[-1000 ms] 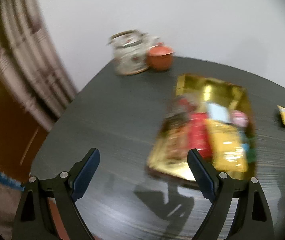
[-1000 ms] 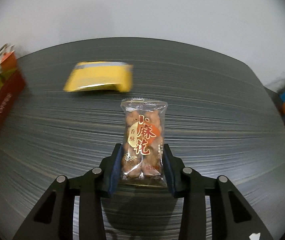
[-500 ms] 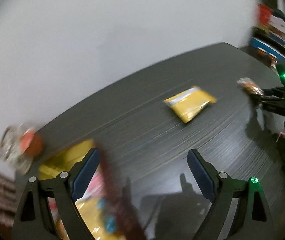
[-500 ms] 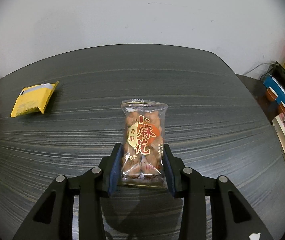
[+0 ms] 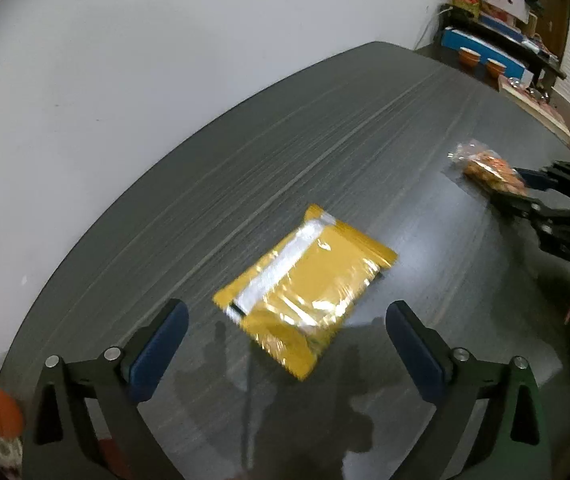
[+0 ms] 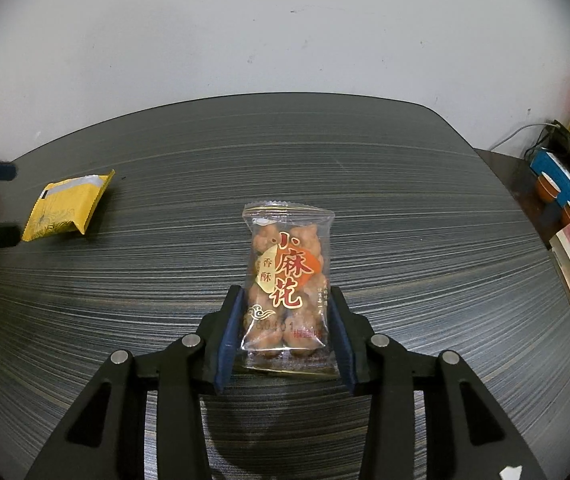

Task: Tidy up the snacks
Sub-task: 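Grasp the yellow foil bag with the left tool while the right tool holds the snack bag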

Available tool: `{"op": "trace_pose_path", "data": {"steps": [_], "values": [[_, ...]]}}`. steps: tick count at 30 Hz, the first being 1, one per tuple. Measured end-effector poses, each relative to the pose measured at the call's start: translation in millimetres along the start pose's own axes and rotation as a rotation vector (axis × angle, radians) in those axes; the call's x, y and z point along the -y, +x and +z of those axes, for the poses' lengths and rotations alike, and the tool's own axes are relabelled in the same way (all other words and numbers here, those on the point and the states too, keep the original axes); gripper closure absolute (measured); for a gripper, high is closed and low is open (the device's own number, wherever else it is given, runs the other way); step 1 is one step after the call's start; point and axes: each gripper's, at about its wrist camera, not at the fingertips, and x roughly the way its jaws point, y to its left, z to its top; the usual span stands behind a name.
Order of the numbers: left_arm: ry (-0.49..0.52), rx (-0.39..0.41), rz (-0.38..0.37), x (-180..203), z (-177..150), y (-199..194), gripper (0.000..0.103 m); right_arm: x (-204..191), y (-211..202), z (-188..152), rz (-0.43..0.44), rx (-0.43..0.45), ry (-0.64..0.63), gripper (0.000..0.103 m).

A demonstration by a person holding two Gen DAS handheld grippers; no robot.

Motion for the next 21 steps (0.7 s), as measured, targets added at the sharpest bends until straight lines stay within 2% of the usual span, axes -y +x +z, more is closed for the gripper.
{"op": "trace_pose_path", "data": {"steps": [7, 11, 15, 21], "values": [[0.013, -0.023, -0.043, -4, 20, 23, 0.004, 0, -1, -1, 0.000, 0.000, 0.000, 0.064], [0.034, -0.040, -0.040, -1, 35, 36, 0.004, 0, -1, -1, 0.000, 0.000, 0.000, 0.064], [-0.020, -0.081, -0.050, -4, 39, 51, 0.004, 0, -1, -1, 0.001, 0.001, 0.001, 0.064], [-0.144, -0.126, -0.091, -13, 11, 45, 0.004, 3, 3, 1, 0.002, 0.000, 0.002, 0.064]]}}
